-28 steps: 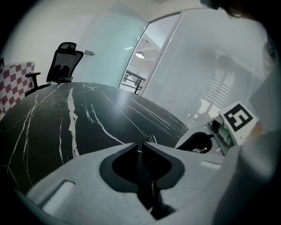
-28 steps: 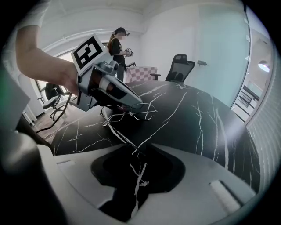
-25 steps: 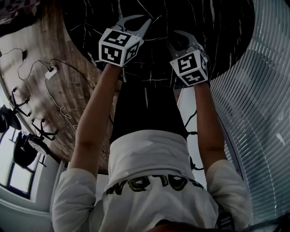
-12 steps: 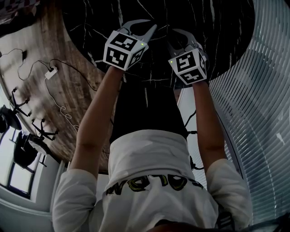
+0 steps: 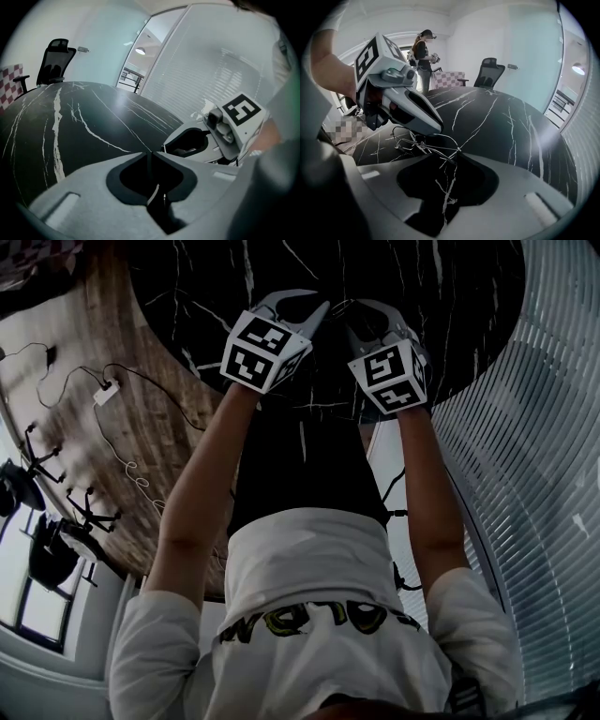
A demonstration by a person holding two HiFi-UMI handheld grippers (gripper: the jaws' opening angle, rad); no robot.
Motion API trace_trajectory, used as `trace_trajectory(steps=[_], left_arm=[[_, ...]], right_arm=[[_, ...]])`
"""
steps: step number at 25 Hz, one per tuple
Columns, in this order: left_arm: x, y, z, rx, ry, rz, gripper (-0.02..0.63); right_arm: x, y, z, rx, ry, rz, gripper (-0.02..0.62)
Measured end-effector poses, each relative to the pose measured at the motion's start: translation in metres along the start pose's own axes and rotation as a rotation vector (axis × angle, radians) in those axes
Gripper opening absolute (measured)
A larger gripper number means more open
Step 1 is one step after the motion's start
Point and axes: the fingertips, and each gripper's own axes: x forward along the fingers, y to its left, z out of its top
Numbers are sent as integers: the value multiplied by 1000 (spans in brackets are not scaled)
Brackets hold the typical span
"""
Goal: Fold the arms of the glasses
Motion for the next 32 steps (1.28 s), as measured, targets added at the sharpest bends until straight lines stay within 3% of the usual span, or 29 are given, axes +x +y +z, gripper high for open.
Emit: trace_trajectory(steps=[18,26,32], left_arm=[[-9,-36,-19,19,0,-14,34],[-54,-59,-5,-29,-75,23,34],[-111,-92,30,-42,-193,50,34]], right_arm=[[-32,7,-35,49,38,-43,126],[-82,7,-9,57,-26,-72,123],[-143,15,30,105,-151,-97,112]])
